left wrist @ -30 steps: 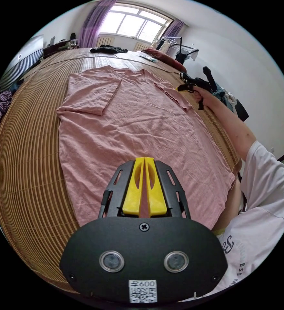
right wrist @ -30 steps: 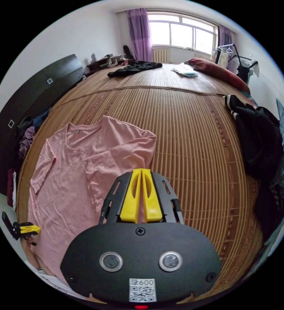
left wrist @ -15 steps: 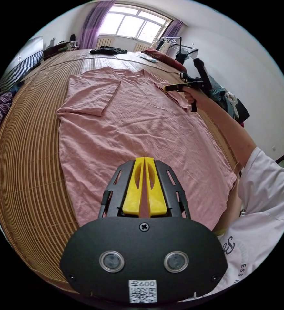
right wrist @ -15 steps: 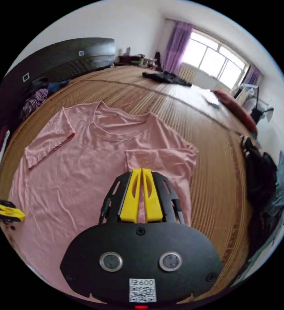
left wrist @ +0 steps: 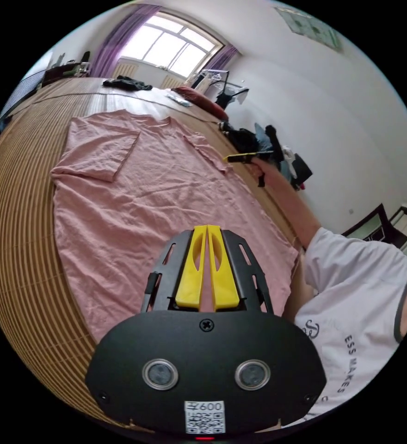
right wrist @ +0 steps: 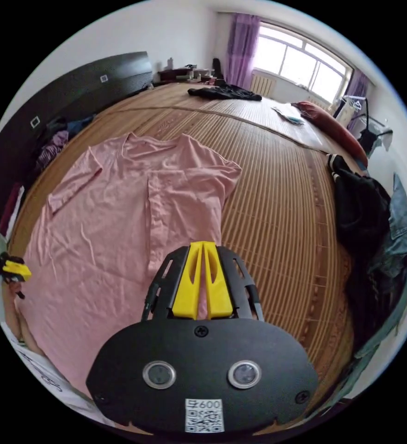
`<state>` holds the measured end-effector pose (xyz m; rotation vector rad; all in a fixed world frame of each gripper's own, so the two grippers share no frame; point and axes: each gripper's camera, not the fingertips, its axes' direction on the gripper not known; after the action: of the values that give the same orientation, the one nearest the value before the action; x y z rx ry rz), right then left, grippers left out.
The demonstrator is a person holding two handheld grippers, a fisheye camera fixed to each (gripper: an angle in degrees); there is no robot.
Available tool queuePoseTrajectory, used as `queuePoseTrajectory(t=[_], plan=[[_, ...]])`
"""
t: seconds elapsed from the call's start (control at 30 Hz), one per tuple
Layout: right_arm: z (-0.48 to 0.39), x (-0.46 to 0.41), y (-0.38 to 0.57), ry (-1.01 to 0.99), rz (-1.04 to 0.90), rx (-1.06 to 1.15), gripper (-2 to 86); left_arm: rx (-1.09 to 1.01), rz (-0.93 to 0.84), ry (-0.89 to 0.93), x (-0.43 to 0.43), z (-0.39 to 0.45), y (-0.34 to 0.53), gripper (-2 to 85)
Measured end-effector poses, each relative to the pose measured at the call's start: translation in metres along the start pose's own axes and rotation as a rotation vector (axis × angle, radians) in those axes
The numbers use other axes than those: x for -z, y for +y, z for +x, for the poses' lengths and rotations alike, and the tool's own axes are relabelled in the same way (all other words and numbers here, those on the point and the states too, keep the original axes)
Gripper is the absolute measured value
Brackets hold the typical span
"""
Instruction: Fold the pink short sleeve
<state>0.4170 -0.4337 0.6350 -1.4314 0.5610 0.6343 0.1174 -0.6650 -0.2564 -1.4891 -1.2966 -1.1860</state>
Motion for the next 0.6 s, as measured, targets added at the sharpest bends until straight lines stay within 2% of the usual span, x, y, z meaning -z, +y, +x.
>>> queuePoseTrajectory(t=[0.03,0.2,0.3,0.37,0.47,0.6], plan=[[0.003,-0.004,0.009,-0.012,-0.03,0.022,-0.9,-0.019,0.012,0.008,-0.005,-0.01,-0.002,0.3],[0.027,0.016,0.031,-0.13,0.115,-0.025,-0.9,0.039,0.185,0.055,-0.054,-0.054,-0.069,0.3],[0.045,0.03,0.026,-0.208,0.128,-0.05,-0.8,0.009,0.078,-0.012,-0.142,-0.071,-0.183,0.3],[0.049,0.043,0.015,-0.229,0.105,-0.015,-0.8,-0.081,-0.021,-0.107,-0.233,-0.086,-0.282,0.3],[0.051,0.061,0.012,-0.239,0.133,-0.007,-0.8,-0.173,-0.132,-0.22,-0.344,-0.112,-0.386,0.4],[0.056,0.081,0.004,-0.253,0.146,-0.011,-0.8,-0.208,-0.358,-0.36,-0.465,-0.154,-0.447,0.6]])
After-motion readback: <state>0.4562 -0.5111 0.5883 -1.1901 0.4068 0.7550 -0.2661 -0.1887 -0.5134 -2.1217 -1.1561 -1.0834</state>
